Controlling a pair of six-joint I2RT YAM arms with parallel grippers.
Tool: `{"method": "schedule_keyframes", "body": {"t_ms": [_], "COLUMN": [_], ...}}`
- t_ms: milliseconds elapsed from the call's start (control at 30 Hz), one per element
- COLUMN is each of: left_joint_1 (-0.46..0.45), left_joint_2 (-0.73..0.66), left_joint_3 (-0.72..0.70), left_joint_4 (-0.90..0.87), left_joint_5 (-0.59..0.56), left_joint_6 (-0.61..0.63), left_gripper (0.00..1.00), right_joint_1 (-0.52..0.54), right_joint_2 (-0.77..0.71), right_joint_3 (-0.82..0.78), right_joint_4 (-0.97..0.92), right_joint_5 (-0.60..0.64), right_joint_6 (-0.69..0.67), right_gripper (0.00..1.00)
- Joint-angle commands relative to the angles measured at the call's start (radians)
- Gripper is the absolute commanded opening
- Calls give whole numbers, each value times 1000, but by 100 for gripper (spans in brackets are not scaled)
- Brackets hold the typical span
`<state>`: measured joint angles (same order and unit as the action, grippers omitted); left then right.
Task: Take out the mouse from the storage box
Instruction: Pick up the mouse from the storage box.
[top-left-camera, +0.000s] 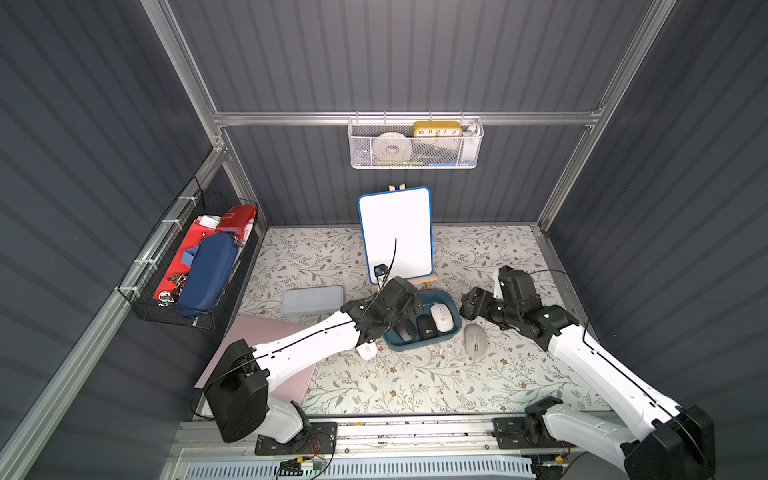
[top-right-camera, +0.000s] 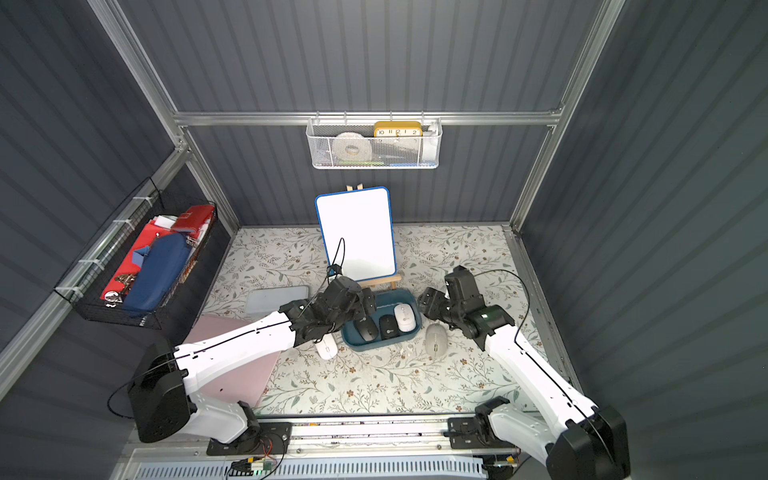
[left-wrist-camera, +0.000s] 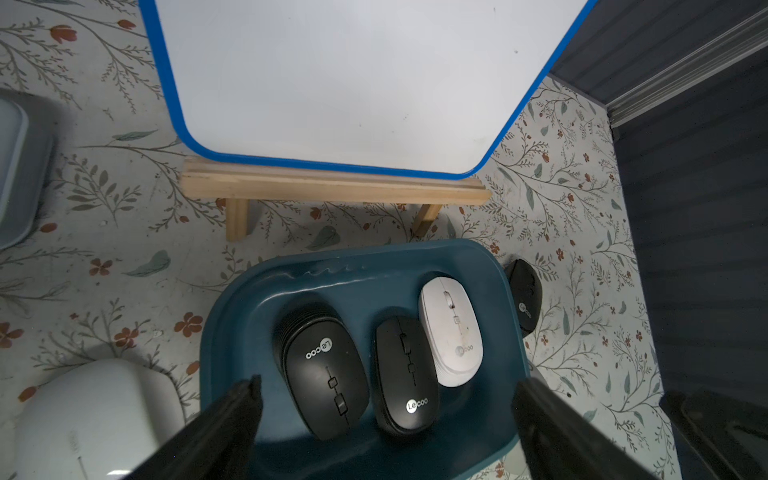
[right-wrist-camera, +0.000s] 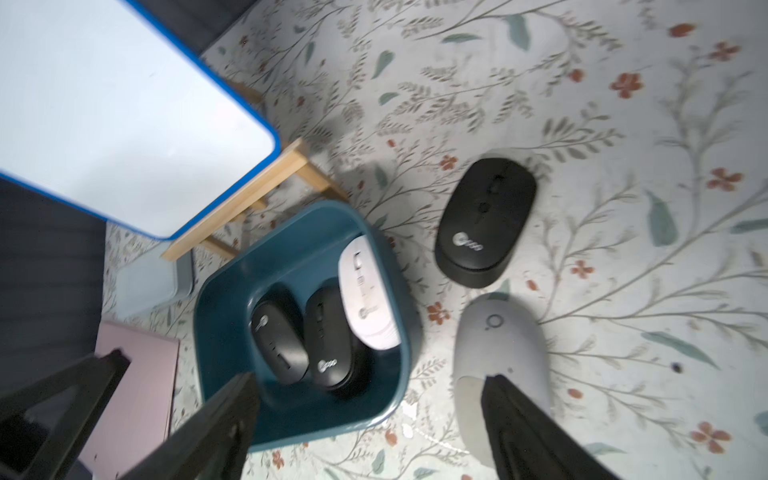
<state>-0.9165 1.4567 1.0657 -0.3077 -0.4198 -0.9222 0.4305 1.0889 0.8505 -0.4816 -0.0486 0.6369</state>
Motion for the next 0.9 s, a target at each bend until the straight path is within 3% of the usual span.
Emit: {"method": "schedule_keyframes", "body": {"t_ms": [0, 167, 400, 567, 867], "left_joint_1": [2, 7, 13, 13, 13], "left_joint_2": [-99, -377, -643, -667, -650], "left_joint_3": [-73, -223, -312, -324, -342], "left_joint_4": [-35, -112, -259, -284, -277], "left_joint_5": [-69, -227, -355, -364, -364], "left_joint_6": [-86, -177, -253, -258, -248], "left_gripper": [99, 100, 99, 99, 100], "right_joint_1": [110, 280, 410, 433, 413], "right_joint_2": [67, 241, 490, 601, 649], "right_joint_3": [39, 137, 309, 373, 368], "right_joint_4": [-69, -41, -47, -72, -164], "right_joint_5": [62, 120, 134, 165, 259], "right_joint_6": [-23, -42, -86, -59, -45], "right_gripper": [88, 87, 87, 87, 78]}}
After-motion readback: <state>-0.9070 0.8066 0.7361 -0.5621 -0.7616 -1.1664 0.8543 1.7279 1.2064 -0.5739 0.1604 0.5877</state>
